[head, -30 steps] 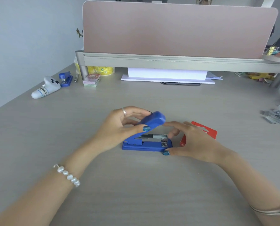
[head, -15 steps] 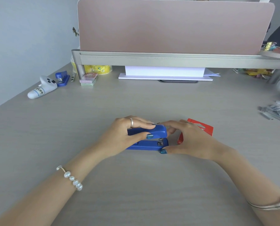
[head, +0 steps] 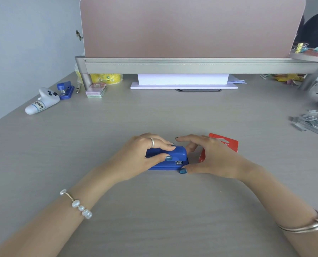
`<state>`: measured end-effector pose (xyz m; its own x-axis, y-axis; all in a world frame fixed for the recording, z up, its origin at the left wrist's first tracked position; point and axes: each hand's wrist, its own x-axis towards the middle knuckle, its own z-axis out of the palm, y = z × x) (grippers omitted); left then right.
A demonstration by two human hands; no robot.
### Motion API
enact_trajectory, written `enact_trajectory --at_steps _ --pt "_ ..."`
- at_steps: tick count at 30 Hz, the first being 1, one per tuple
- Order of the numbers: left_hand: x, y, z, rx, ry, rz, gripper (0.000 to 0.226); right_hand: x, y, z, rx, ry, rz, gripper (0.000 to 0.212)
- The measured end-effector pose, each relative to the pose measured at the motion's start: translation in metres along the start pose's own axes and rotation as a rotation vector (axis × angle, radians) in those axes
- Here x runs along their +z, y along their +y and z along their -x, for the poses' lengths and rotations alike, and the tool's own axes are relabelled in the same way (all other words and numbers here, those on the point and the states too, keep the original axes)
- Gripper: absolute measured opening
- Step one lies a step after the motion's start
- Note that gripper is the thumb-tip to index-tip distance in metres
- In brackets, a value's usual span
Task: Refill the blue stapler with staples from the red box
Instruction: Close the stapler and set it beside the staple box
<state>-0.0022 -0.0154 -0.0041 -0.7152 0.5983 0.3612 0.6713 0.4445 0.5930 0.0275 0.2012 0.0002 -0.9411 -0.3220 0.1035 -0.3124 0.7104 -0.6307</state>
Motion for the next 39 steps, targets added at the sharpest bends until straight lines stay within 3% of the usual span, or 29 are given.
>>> enact_trajectory --at_steps 8,15,20,26,30,36,39 --pt "0.0 -0.002 0.004 -0.002 0.092 0.022 0.027 -0.003 -0.001 0.002 -0.051 0.012 0.0 0.072" --pt "0.001 -0.003 0.004 -0.053 0.103 0.128 0.034 -0.03 0.011 0.011 0.05 0.186 0.297 0.082" --pt "0.002 -0.003 0.003 -0.109 0.107 0.183 0.031 -0.034 0.024 0.026 0.23 0.038 0.408 0.075" --pt "0.001 -0.006 0.004 -0.1 0.064 0.162 0.034 -0.015 0.013 0.028 0.053 -0.023 0.244 0.06" --pt "0.001 -0.006 0.004 -0.097 0.049 0.145 0.036 -0.01 0.008 0.029 0.032 0.006 0.138 0.048" --pt "0.001 -0.006 0.004 -0.111 0.054 0.16 0.038 -0.017 0.019 0.037 -0.05 -0.063 0.258 0.068" --pt "0.0 -0.011 0.0 -0.126 0.031 0.166 0.038 -0.02 0.026 0.032 -0.076 -0.038 0.328 0.064"
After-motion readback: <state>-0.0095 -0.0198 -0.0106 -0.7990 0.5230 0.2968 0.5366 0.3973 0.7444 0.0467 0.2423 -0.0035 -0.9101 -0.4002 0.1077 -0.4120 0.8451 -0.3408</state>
